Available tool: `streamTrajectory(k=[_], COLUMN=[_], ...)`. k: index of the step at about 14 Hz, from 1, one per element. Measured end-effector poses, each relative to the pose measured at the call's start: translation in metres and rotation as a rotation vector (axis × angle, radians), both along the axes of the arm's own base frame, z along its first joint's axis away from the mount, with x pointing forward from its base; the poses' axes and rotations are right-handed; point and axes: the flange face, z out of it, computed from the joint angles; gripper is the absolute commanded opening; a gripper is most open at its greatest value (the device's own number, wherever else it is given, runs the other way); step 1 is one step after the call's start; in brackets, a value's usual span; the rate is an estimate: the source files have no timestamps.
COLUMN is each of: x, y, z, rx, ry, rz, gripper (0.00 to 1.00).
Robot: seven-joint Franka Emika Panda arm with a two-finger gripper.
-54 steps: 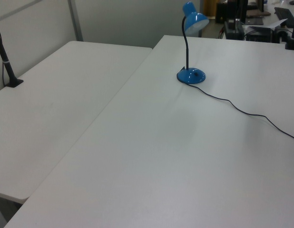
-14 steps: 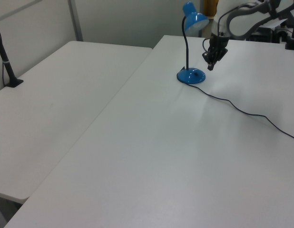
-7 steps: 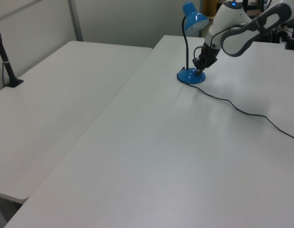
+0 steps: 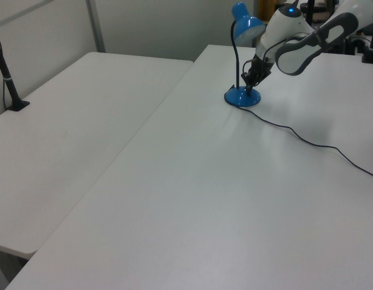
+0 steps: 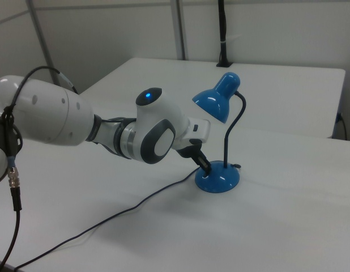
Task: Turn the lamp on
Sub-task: 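Press down on the switch on the blue lamp base with the gripper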
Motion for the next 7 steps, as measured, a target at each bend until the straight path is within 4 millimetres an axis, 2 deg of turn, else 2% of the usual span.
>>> streamTrajectory(k=[7], x=[0.0022], y=[0.0013], z=[-0.0021], rx=[-0.023], ry=[0.007], rz=[0.022], gripper=[0.0])
